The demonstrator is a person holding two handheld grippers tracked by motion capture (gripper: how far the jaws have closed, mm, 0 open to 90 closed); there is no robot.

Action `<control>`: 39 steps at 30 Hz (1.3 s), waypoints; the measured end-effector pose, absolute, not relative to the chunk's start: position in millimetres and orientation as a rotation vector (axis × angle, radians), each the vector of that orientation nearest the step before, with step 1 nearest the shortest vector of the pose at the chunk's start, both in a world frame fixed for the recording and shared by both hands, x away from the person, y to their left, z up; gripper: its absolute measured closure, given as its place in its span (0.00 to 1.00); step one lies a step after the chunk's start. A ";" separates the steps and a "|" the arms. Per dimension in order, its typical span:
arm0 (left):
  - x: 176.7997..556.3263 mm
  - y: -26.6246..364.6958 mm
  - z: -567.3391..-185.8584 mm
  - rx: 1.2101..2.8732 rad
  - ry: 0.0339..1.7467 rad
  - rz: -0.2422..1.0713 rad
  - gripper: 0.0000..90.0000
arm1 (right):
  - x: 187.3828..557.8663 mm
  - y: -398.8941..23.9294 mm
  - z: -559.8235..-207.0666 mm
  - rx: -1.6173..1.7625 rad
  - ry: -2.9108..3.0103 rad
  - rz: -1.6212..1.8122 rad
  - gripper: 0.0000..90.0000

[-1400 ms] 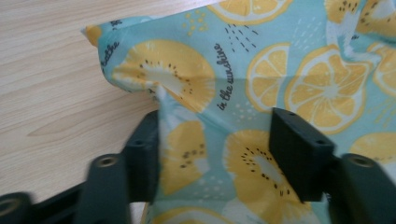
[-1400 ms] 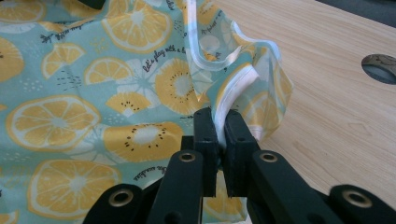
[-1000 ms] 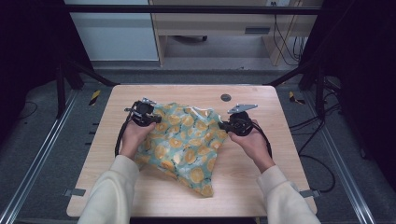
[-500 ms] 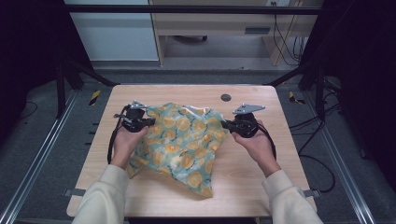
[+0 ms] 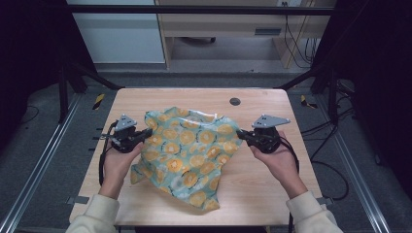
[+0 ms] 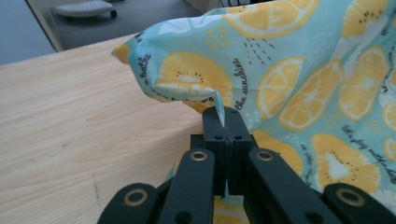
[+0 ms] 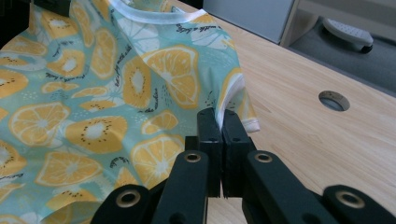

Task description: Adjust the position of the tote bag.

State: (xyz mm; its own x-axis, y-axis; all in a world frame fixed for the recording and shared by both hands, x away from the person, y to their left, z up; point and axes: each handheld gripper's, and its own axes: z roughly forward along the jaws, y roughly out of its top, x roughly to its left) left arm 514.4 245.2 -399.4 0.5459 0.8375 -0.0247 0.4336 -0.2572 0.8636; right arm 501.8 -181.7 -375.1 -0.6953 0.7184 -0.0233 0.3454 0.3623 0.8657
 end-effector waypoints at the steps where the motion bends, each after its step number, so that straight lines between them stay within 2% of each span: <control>1: 514.4 245.2 -399.4 1.884 1.038 0.565 1.00 | 501.8 -181.7 -375.1 0.928 2.230 1.273 0.99; 7: 496.5 248.8 -400.2 1.870 1.003 0.598 1.00 | 486.8 -182.0 -372.7 0.885 2.208 1.267 0.99; 32: 450.4 247.8 -387.3 1.800 0.906 0.777 1.00 | 464.3 -187.9 -362.5 0.851 2.073 1.317 1.00; 39: 440.9 252.1 -387.5 1.774 0.908 0.772 1.00 | 454.3 -183.1 -357.0 0.818 2.027 1.335 1.00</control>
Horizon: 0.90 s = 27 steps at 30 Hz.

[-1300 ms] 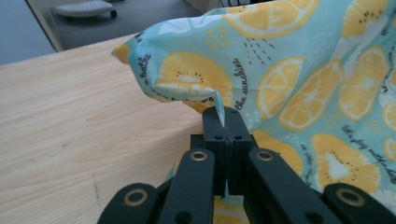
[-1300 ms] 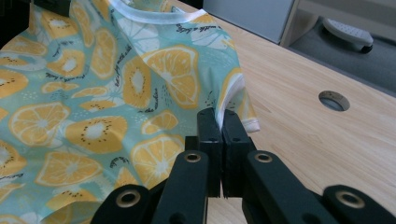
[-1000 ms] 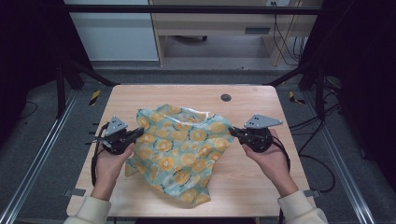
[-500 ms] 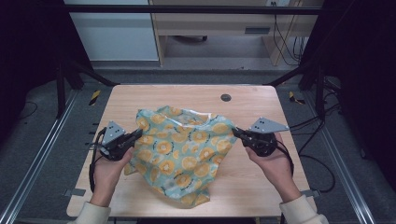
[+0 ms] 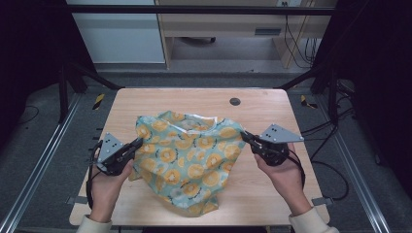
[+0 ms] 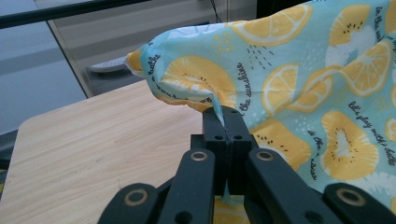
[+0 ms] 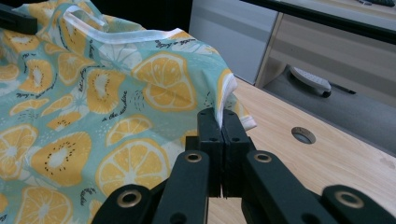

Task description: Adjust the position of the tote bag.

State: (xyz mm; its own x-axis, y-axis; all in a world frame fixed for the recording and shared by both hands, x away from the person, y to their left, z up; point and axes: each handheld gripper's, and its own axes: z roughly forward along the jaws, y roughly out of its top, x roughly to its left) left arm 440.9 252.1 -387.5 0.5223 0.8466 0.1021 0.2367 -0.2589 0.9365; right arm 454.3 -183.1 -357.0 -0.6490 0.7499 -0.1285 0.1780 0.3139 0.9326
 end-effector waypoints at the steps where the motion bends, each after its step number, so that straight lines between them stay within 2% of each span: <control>1: 440.0 252.4 -387.9 1.773 0.905 0.771 1.00 | 453.3 -182.4 -356.6 0.815 2.021 1.333 1.00; 10: 419.1 255.1 -393.7 1.770 0.896 0.758 1.00 | 439.4 -184.0 -354.2 0.791 2.004 1.376 1.00; 16: 407.4 260.5 -396.5 1.771 0.889 0.748 1.00 | 421.0 -187.3 -370.7 0.757 2.044 1.400 1.00; 27: 395.9 269.3 -409.4 1.781 0.898 0.720 1.00 | 417.7 -186.5 -394.6 0.756 2.071 1.459 1.00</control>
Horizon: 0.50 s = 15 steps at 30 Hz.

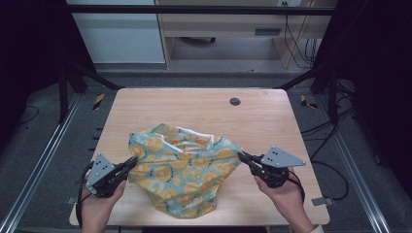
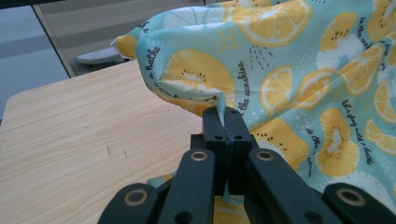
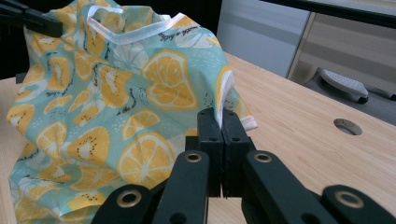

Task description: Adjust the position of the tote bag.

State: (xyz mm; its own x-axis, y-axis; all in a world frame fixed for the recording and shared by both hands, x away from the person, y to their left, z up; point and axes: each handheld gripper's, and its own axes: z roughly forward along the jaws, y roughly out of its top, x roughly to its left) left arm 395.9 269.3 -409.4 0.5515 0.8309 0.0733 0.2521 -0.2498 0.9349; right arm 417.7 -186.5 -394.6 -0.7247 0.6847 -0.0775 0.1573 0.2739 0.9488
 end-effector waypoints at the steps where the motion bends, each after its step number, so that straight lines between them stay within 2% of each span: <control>1: 394.1 269.9 -408.8 1.783 0.893 0.720 1.00 | 417.7 -186.5 -394.6 0.756 2.071 1.459 1.00; 15: 363.2 273.8 -406.0 1.773 0.842 0.720 1.00 | 396.3 -191.9 -397.6 0.732 2.055 1.530 1.00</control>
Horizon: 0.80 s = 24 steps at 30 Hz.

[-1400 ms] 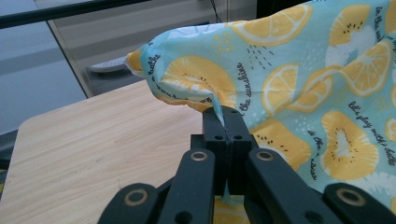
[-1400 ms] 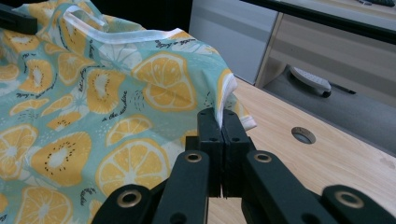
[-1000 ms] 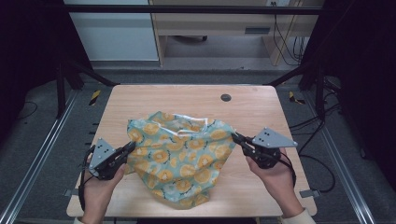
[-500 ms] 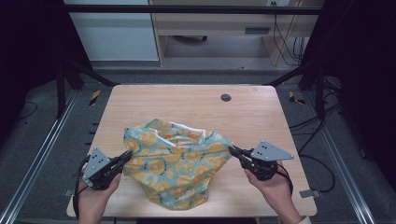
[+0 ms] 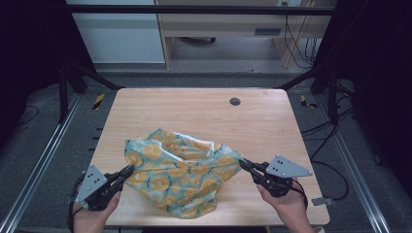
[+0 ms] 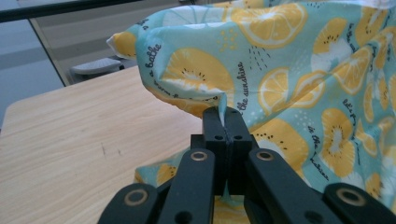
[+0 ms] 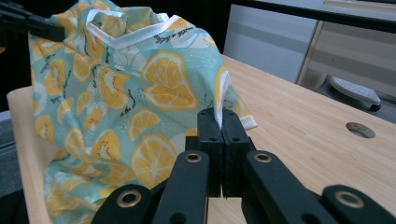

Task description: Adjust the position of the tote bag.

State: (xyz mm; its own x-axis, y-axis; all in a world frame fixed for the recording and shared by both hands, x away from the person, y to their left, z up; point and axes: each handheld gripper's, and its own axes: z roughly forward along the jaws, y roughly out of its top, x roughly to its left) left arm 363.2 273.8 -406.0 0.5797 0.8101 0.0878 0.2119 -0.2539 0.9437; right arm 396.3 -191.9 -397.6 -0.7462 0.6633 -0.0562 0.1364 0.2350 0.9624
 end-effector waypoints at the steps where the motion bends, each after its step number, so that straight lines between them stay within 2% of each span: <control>1: 361.3 273.8 -407.6 1.789 0.835 0.722 1.00 | 392.3 -192.9 -398.8 0.719 2.064 1.539 1.00; 11: 354.8 269.1 -423.8 1.910 0.816 0.672 1.00 | 379.8 -199.2 -402.2 0.683 2.088 1.620 1.00; 24: 375.6 263.2 -452.1 2.081 0.866 0.620 1.00 | 385.0 -199.5 -428.4 0.578 2.295 1.540 1.00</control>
State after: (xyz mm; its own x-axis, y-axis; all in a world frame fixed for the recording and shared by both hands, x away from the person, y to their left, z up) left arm 375.6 263.2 -452.1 0.6483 0.7496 0.1332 0.3679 -0.4616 0.8072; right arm 385.0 -199.5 -428.4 -0.8683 0.4947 -0.0367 0.1537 0.3386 0.9283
